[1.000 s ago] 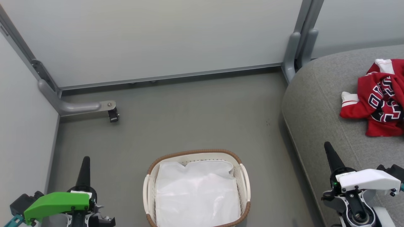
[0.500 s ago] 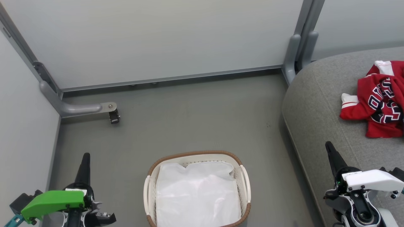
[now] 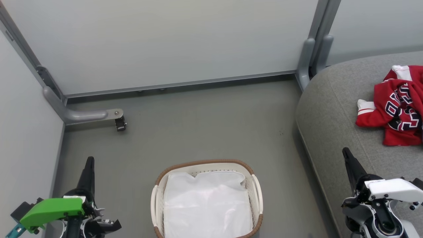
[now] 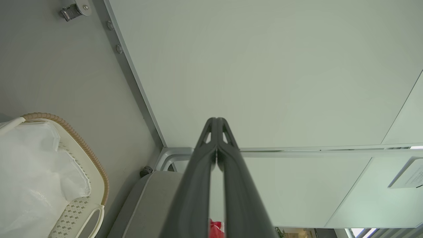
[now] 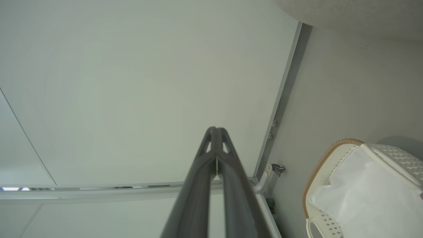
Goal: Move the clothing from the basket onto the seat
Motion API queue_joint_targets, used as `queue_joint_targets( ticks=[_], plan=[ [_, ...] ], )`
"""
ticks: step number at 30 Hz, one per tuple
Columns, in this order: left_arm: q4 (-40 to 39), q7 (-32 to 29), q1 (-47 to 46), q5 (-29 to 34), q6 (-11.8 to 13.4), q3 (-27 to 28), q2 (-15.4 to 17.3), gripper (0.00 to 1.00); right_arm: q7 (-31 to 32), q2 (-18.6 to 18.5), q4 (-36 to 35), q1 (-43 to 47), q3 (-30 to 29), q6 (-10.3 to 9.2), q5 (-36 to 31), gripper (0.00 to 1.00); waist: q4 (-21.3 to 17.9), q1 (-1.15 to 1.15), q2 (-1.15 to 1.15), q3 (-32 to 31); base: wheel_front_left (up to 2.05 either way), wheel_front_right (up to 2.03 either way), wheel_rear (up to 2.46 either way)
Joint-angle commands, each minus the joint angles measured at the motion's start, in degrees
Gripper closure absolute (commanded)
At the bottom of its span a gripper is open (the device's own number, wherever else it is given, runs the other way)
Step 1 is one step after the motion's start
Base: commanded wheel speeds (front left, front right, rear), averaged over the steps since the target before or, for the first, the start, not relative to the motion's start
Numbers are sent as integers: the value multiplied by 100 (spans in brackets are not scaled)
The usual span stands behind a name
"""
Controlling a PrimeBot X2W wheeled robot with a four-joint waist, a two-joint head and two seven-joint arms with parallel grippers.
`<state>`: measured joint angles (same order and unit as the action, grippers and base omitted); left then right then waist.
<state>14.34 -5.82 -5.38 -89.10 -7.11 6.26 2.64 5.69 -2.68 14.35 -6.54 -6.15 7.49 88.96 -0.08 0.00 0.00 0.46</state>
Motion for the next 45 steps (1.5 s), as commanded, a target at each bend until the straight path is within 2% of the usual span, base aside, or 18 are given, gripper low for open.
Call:
queue_joint_targets(
  ticks=[1,8,45],
  plan=[
    [-31,-31,-120,-110,-48,31,41,100,47,-35,-31,48,-23,0,120,100,2,0,0,-5,0,0,0],
    [-38,-98,-134,-354,-55,41,43,100,105,-37,-50,65,-55,0,371,100,8,0,0,-28,0,0,0],
    [-36,-95,-114,-341,-53,37,42,100,100,-36,-47,64,-50,0,354,100,8,0,0,-28,0,0,0]
  ],
)
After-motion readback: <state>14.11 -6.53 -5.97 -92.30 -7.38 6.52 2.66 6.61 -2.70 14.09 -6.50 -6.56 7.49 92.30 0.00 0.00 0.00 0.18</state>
